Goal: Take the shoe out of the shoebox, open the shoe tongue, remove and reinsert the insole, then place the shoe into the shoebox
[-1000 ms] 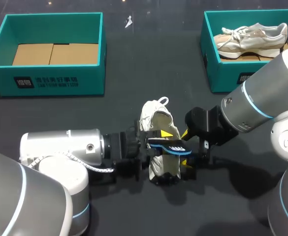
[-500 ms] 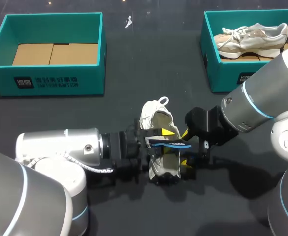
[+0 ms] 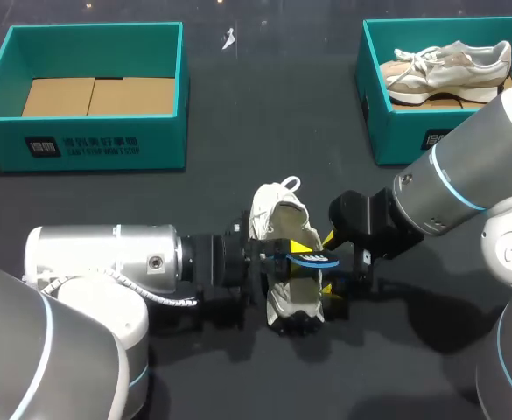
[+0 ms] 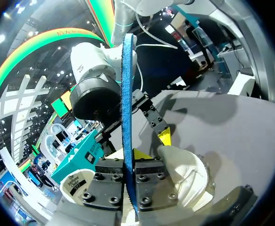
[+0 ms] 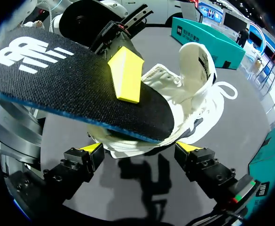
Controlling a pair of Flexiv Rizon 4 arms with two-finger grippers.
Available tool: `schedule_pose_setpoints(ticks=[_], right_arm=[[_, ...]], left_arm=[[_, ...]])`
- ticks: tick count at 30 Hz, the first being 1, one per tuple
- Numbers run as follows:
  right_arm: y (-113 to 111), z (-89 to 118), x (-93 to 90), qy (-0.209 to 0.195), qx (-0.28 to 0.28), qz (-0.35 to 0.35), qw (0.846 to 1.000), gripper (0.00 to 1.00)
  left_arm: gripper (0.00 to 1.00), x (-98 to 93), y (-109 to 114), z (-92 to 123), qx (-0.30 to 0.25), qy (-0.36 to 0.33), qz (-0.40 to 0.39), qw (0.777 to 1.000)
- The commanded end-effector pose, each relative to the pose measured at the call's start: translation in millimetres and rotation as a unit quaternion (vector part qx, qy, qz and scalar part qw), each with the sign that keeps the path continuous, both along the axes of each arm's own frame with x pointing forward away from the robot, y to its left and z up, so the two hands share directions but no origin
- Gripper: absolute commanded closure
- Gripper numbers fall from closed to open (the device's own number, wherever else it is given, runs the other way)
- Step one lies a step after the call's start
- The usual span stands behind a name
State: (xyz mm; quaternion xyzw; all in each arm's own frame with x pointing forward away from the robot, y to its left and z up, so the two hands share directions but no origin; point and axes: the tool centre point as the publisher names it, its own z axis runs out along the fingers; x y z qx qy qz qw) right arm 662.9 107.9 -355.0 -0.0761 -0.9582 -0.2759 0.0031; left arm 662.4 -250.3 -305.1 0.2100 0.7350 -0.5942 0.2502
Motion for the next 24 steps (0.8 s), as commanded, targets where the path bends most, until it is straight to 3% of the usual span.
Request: schedule_pose_setpoints(ticks=[1, 19, 24], right_arm=[[-0.3, 0.2, -1.2, -0.001, 0.000, -0.001, 1.000, 0.00], [-0.3, 0.2, -1.2, -0.001, 0.000, -0.001, 1.000, 0.00], [-0.3, 0.2, -1.2, -0.001, 0.000, -0.001, 1.000, 0.00]], left_arm=[[1.00, 7.9, 6.1, -12.2, -0.007, -0.001, -0.009, 1.000], [1.00, 20.0, 7.2, -37.9, -0.007, -0.034, -0.005, 0.999], [1.00, 16.0, 6.3, -32.2, -0.012, -0.017, -0.006, 1.000]])
